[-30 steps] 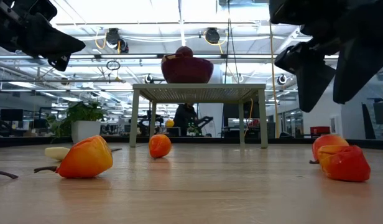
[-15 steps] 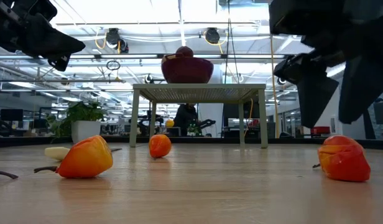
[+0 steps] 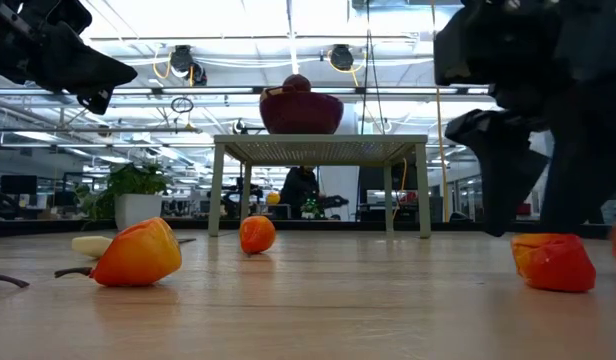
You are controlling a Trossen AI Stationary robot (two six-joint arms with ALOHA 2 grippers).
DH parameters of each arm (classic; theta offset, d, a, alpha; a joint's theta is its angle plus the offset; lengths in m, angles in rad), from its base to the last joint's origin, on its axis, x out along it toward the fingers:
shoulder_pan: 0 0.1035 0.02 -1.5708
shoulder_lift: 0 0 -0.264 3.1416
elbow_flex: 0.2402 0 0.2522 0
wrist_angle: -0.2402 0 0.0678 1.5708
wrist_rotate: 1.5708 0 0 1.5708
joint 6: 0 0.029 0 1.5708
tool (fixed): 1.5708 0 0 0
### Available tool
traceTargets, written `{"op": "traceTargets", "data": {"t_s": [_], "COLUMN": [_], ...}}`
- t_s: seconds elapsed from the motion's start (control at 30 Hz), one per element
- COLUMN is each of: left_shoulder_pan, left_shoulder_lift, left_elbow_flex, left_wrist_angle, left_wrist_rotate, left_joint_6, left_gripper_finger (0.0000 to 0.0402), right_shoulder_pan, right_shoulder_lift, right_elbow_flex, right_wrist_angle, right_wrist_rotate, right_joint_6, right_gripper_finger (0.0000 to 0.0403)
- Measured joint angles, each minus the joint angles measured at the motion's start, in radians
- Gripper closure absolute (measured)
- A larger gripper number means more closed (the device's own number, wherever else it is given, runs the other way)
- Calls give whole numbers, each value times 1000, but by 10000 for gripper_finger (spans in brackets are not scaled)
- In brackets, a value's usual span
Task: Pick & Place Fruit
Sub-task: Put the pear into the strainer bowl on the shelf
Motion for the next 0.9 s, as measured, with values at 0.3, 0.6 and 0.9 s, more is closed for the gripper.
{"op": "traceTargets", "data": {"t_s": [0.3, 0.6, 0.9], "left_shoulder_pan": [0, 0, 0], "left_shoulder_lift": [0, 0, 0], "left_elbow_flex": [0, 0, 0], "left_wrist_angle": [0, 0, 1], "left_wrist_rotate": [0, 0, 0], "left_joint_6": [-2, -8, -11], "left_gripper_finger": [380, 380, 380], "right_shoulder_pan": [0, 66, 159], "right_shoulder_lift": [-2, -97, -93], "right_elbow_flex": [1, 34, 33], "right_wrist_angle": [8, -18, -133], "right_wrist_rotate": [17, 16, 15], "right_joint_6": [-4, -30, -14], "right_gripper_finger": [190, 190, 190]}}
